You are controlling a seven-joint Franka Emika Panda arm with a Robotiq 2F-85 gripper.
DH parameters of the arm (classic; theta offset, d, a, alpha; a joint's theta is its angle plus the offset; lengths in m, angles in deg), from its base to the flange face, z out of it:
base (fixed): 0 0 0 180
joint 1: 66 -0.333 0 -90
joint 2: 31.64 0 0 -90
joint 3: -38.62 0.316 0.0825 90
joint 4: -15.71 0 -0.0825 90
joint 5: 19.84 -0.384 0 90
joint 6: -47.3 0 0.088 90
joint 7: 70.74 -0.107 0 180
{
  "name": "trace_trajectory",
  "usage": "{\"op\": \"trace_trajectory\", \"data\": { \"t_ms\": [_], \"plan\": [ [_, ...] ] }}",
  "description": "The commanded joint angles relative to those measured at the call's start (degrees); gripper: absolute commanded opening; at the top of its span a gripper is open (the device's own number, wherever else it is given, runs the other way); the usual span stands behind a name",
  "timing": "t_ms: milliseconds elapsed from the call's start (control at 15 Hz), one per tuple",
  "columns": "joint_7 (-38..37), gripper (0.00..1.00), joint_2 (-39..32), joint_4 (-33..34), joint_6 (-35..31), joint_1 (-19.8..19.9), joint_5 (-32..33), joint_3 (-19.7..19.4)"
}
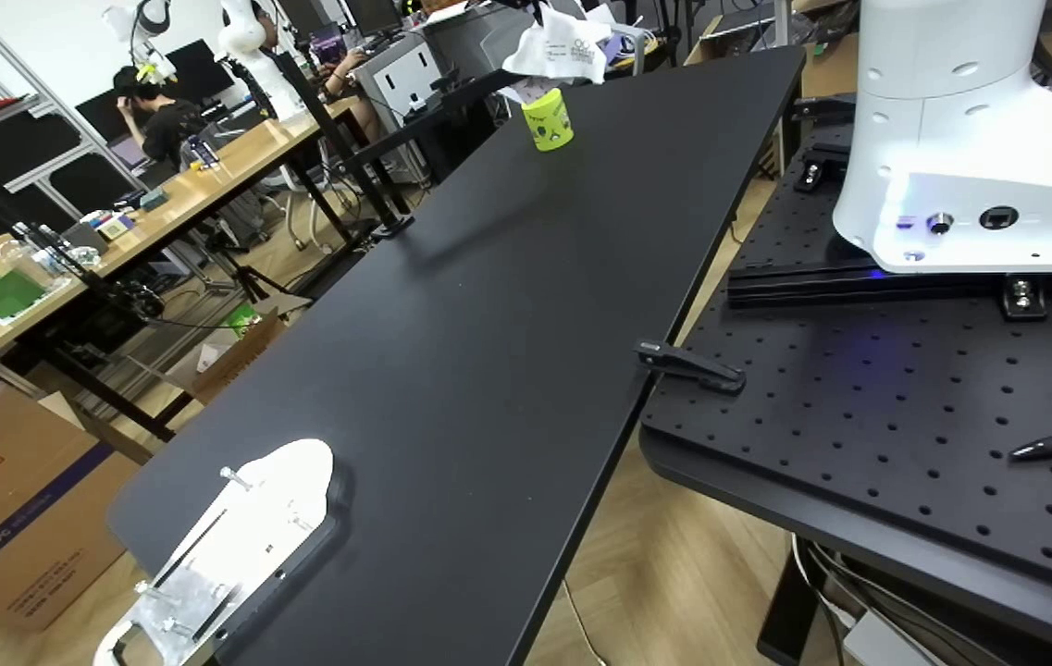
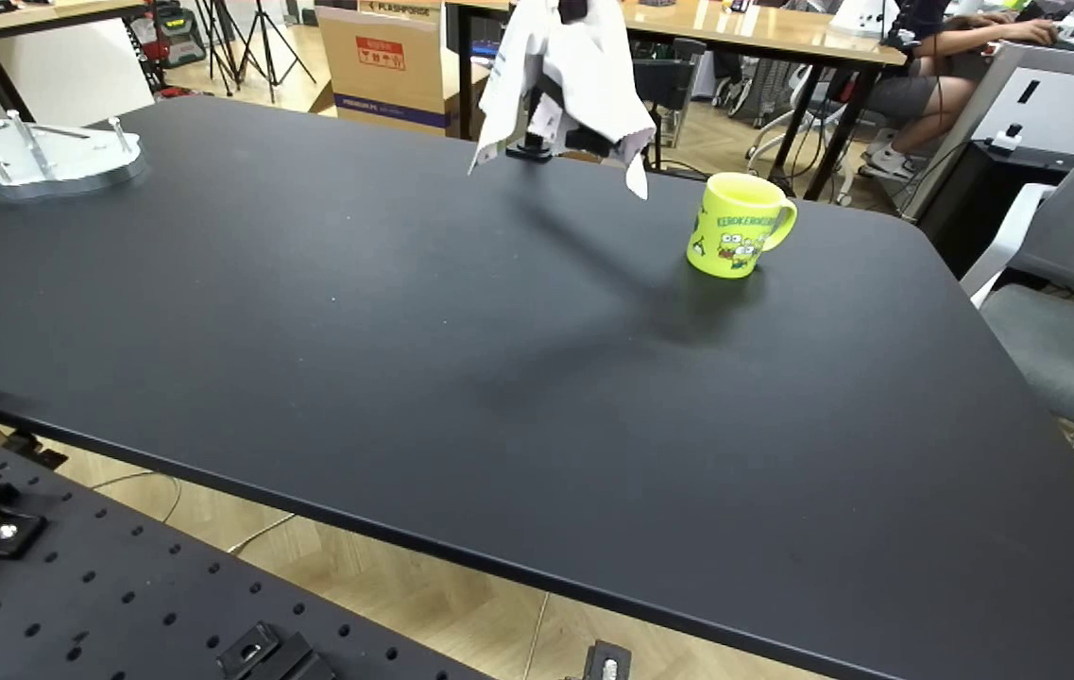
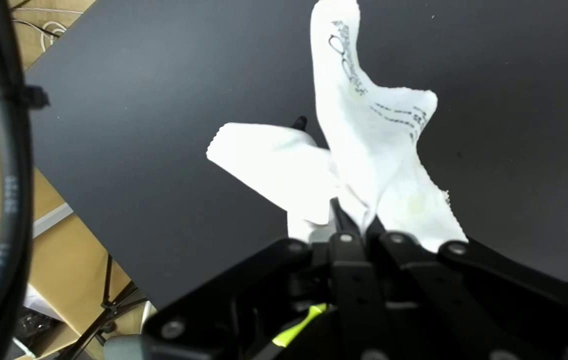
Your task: Hang the white towel on the black stand
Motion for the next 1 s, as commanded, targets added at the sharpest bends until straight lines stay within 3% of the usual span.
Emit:
{"op": "trace_trajectory", "data": {
  "t_ms": [0,600,667,733,933],
  "plan": [
    [1.32,0.01,-0.84,-0.10,0.31,-1.34,-0.87,-0.36],
    [2.35,0.01,-1.70,-0.87,0.68,-2.68,-1.59,-0.69],
    [2.38,0.30,-1.55,-0.79,0.82,-2.69,-1.56,-0.69],
    [2.49,0.31,-1.33,-0.80,0.82,-2.71,-1.52,-0.68],
    [2.44,0.51,-0.54,-0.89,0.72,-2.82,-1.00,-0.49]
  ]
}}
